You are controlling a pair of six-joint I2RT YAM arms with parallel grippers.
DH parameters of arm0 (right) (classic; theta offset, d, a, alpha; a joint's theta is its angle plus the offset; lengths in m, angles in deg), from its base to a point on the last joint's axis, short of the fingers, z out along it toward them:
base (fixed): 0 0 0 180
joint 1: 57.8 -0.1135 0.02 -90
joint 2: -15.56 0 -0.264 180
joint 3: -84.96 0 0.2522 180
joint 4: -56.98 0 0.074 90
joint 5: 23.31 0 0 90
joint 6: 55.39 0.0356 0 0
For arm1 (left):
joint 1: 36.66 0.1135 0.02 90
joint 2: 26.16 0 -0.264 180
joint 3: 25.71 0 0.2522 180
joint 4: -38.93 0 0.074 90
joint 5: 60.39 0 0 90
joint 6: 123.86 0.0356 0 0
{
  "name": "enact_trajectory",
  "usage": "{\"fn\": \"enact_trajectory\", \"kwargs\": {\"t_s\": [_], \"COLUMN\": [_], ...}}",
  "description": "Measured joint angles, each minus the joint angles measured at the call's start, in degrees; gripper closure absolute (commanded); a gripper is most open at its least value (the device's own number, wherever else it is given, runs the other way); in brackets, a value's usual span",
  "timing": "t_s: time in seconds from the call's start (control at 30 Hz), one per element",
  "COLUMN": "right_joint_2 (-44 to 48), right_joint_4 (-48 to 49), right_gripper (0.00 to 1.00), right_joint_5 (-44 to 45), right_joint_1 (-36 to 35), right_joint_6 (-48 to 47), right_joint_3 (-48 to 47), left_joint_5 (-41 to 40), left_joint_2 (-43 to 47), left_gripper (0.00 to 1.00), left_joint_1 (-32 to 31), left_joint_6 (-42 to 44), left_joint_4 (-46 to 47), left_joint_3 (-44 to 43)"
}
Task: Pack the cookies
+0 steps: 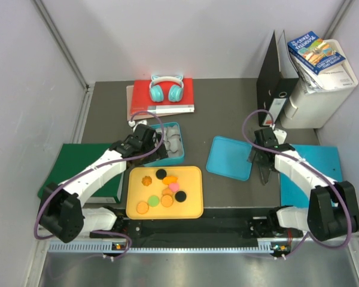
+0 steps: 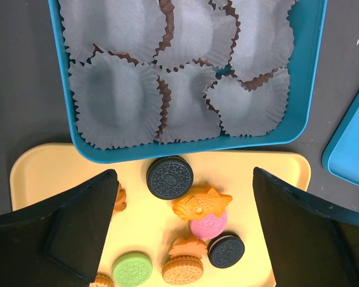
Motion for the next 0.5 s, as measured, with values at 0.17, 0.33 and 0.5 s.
{"fn": "enact_trajectory", "kwargs": {"t_s": [0.17,0.33,0.5], "right_joint_2": [-3.5,-4.9,-5.75], "right_joint_4": [-0.46,-0.79,-0.81], "right_gripper": [0.31,0.42,0.49], "right_joint_5": [-0.26,-0.15,0.07], "right_joint_1": [0.0,0.04,0.22], "right_joint_6": [-0.04,0.15,0.42], "right_joint_3": [-0.28,-1.29,-1.68], "left_joint_5": [0.66,1.11,1.22], "left_joint_2": [-0.39,-0.46,-0.46], "left_gripper": [0.02,0.02,0.02], "left_joint_1": [0.0,0.0,0.0], "left_joint_6": [-0.09,-0.26,-0.26], "left_joint_4": [0.02,0.02,0.02], "left_joint_3": [0.02,0.44,0.72]}}
